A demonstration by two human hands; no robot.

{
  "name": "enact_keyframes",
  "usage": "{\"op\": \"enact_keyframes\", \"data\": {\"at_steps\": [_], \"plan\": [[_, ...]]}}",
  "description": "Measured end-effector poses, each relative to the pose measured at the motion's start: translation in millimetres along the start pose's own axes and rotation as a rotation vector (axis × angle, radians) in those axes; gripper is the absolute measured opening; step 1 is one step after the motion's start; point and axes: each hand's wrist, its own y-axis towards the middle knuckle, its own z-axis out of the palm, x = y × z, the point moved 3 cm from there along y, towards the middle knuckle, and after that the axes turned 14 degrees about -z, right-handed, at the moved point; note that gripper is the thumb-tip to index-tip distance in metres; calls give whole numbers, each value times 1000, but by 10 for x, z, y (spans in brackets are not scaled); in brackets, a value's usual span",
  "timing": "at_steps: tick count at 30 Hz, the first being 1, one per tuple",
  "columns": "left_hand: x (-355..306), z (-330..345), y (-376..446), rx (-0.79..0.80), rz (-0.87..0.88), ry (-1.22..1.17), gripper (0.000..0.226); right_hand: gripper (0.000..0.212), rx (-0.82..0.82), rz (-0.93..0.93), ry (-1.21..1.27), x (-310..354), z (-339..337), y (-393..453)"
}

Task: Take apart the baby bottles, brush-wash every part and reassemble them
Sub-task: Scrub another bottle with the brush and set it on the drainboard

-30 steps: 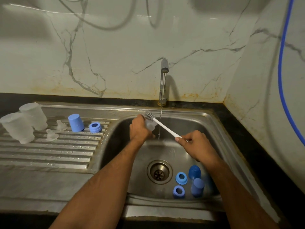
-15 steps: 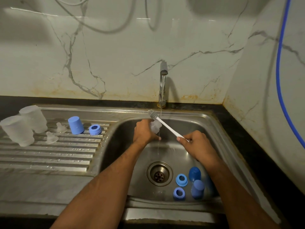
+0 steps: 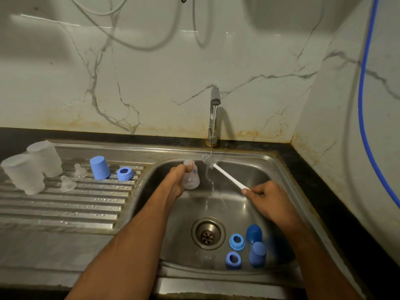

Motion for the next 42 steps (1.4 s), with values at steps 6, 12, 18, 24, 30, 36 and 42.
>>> {"op": "enact_keyframes", "data": {"at_steps": [6,12,18,24,30,36,42], "plan": [[-31,19,-77,146,-73,-157,32,35,22,-11,125,57,-11,-22],[-52,135,-41,154,-20,-142,18,34,8,-31,145,227,213,-1],[-60,105,14,146,6,-290,16,32,-4,-76,163,346,253,0],[-216,-92,171,88,18,-460,31,31,64,-74,304,336,272,-17],[-116,154,83,203,91,-366,36,34,-30,-105,227,456,310,38],[-219,5,161,156,99,-520,33,31,55,-74,381,446,244,6],[-162,-18,165,118,105,-498,33,34,63,-39,410,446,261,-60]]}}
